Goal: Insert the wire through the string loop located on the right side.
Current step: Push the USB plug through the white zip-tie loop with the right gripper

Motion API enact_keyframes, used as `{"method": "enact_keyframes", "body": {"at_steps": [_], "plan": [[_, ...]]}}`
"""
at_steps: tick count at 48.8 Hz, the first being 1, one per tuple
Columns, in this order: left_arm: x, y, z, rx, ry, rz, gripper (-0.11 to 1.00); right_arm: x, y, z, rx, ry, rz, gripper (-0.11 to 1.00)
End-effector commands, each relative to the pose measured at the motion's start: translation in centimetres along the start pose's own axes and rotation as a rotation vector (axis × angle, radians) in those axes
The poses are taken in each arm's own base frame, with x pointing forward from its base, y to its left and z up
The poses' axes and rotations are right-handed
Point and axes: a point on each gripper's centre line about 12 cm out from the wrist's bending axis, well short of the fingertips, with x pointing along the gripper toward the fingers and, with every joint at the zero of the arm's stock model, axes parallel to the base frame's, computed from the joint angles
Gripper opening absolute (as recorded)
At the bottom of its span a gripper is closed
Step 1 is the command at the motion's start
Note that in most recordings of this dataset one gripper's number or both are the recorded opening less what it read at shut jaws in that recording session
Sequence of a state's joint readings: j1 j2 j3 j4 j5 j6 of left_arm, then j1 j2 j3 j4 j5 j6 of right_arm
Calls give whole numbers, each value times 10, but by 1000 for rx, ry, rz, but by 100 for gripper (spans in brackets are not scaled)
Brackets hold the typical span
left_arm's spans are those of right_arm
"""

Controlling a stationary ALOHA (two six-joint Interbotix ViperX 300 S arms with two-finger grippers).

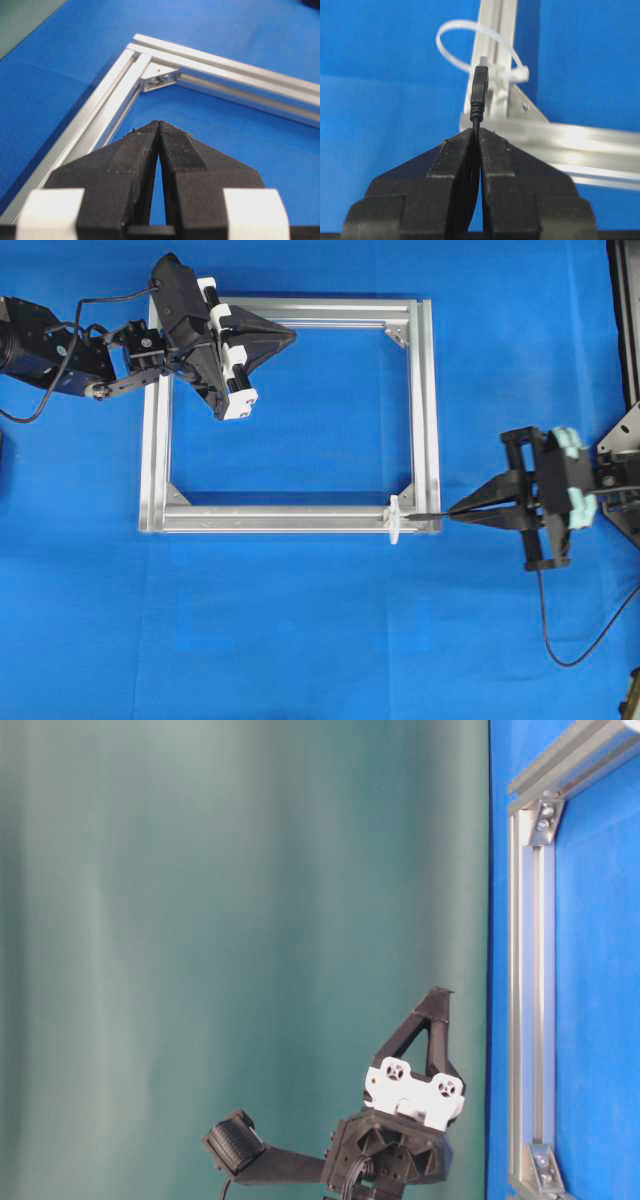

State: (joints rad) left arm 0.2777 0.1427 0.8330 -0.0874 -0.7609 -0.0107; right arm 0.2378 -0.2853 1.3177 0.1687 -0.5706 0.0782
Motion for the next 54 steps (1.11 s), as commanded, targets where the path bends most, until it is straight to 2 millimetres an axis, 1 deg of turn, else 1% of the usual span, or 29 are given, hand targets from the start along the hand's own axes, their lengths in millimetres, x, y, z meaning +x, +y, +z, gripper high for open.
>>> {"method": "enact_keyframes", "body": {"at_steps": [1,7,12,22,28,35,39,41,47,48,54], "plan": [[0,-1,17,0,-55,-5,0,14,5,13,-2,-36,7,-3],[0,-1,17,0,-55,-5,0,32,8,21,-4,-35,7,-3],[-1,-1,17,0,-55,-5,0,41,9,23,-6,-32,6,-3],[0,-4,18,-1,-56,-13,0,47,11,29,-6,-61,8,-3],[0,-5,17,0,-54,-15,0,47,10,28,-5,-58,6,-3],[0,-11,17,1,-50,-30,0,46,10,28,-3,-56,4,-3],[-1,-22,15,4,-47,-58,0,46,10,28,-4,-56,5,-3],[-2,-31,14,3,-45,-81,0,46,10,27,-4,-53,5,-3],[-10,-64,7,1,-24,-167,0,46,10,27,-3,-52,4,-3],[-13,-73,4,2,-16,-190,0,46,10,27,-3,-52,4,-3],[-26,-104,-3,-6,0,-278,0,46,10,27,-4,-52,5,-3]]}}
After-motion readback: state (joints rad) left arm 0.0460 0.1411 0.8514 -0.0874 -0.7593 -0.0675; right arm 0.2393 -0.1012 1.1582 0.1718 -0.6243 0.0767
